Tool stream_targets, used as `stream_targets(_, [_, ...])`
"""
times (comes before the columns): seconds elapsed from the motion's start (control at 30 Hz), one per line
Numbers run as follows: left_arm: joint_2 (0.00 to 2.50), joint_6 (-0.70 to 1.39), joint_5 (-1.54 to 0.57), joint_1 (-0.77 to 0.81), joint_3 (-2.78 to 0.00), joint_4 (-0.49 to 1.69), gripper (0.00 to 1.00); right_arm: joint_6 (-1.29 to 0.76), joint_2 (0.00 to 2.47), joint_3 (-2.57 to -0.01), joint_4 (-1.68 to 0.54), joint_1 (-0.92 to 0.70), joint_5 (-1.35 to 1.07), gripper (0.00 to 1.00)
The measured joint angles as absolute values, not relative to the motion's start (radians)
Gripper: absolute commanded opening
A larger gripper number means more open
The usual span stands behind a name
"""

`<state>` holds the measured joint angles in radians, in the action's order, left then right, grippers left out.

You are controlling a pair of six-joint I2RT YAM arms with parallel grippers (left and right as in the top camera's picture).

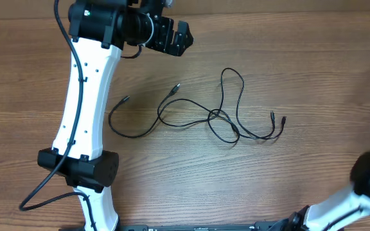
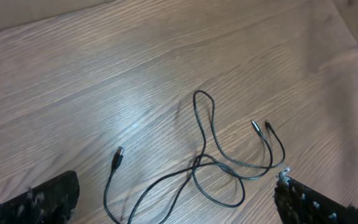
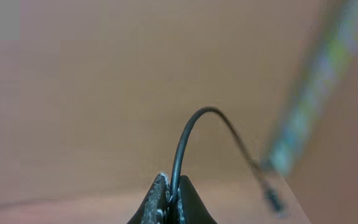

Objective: Untangle cables

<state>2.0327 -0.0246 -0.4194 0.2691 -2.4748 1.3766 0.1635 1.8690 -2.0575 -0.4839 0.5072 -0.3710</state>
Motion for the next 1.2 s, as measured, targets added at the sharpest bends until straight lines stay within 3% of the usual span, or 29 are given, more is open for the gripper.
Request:
stream_targets(0.2, [2.033, -0.045, -0.426, 0.288, -2.475, 1.293, 1.00, 0.161, 1.661, -2.088, -0.571, 0.273, -0.415, 0.04])
stream_targets(0.37, [2.034, -0.065, -0.448, 0.311, -2.475, 1.162, 1.00, 0.157, 1.645, -2.084, -0.658, 0.200, -0.418, 0.04])
stream_targets(0.83, [2.245, -0.302, -0.675, 0.420, -2.474, 0.920, 1.00, 0.135, 1.497, -2.071, -0.735, 0.184, -0.481, 0.04])
stream_targets(1.2, [2.356, -0.385, -0.997, 0.468, -2.474, 0.704, 1.00, 0.089, 1.357, -2.074, -0.753, 0.183, -0.559, 0.04])
